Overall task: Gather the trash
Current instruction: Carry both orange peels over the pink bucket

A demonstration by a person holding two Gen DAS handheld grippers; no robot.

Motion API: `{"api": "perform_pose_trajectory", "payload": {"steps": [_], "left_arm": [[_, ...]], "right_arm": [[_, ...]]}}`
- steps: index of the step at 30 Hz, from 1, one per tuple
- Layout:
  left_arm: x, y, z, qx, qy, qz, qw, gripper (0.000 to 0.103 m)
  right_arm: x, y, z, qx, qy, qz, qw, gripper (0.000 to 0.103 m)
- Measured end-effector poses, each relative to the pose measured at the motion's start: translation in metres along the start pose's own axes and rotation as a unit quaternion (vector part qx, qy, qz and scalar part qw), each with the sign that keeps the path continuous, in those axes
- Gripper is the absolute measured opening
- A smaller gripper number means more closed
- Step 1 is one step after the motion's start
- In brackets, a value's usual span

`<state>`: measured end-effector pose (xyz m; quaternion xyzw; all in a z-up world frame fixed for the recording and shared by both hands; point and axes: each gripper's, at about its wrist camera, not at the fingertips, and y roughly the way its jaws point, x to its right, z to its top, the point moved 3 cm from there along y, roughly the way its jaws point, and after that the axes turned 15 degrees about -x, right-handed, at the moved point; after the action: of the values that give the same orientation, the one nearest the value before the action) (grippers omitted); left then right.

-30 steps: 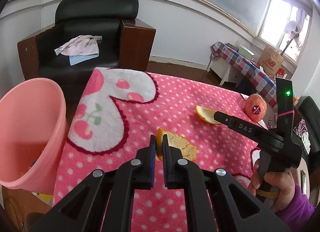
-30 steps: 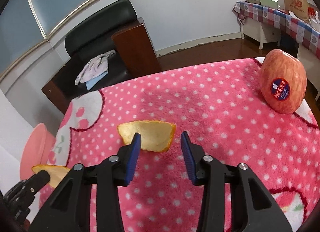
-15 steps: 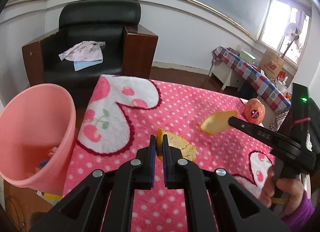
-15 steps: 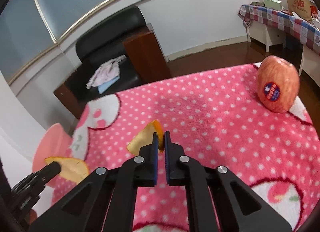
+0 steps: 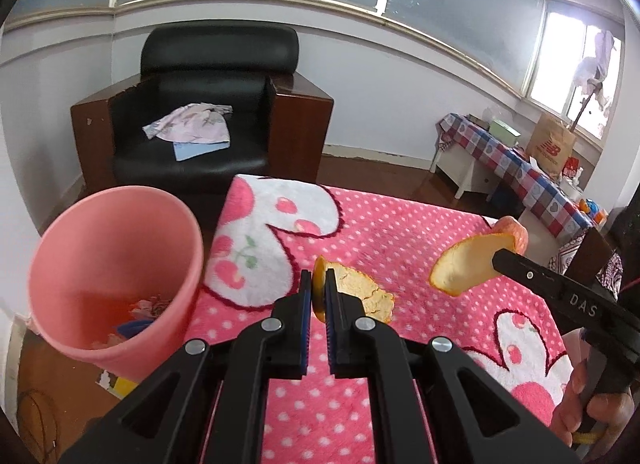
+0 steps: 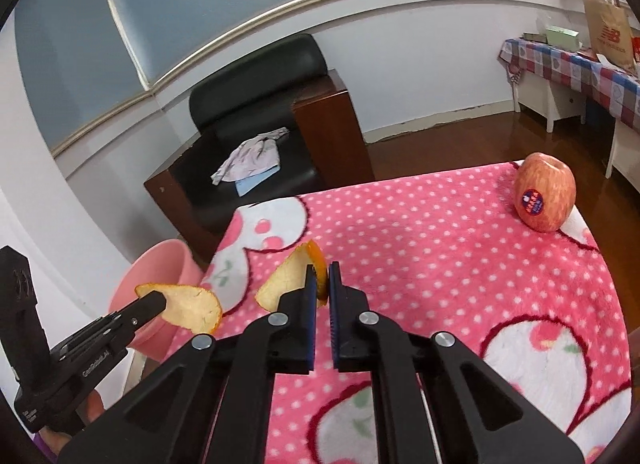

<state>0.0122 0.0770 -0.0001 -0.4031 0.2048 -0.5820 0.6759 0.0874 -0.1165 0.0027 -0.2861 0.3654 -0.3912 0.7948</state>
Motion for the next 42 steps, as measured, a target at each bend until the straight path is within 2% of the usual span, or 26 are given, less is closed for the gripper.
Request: {"api": "perform_pose_trajectory", "payload": {"steps": [17, 32, 42], "left_arm": [[-0.043, -0.034, -0.016, 0.019, -0.042, 0.018, 0.9988, 0.006], [-0.075, -0.042, -0.023, 0.025, -0.071, 0.034, 0.9966, 0.006], [-0.125, -0.057, -0.022, 0.043, -0.112, 0.047, 0.9917, 0.006]], "right_arm": [[-0.063, 0.005, -0.012, -0.013, -0.053, 0.007, 0.998, 0.006], [-0.101, 0.018, -0.012, -0.021, -0.085, 0.016, 0.996, 0.006], [-0.149, 0.039, -0.003, -0.021, -0.127, 0.037, 0.991, 0.006]]}}
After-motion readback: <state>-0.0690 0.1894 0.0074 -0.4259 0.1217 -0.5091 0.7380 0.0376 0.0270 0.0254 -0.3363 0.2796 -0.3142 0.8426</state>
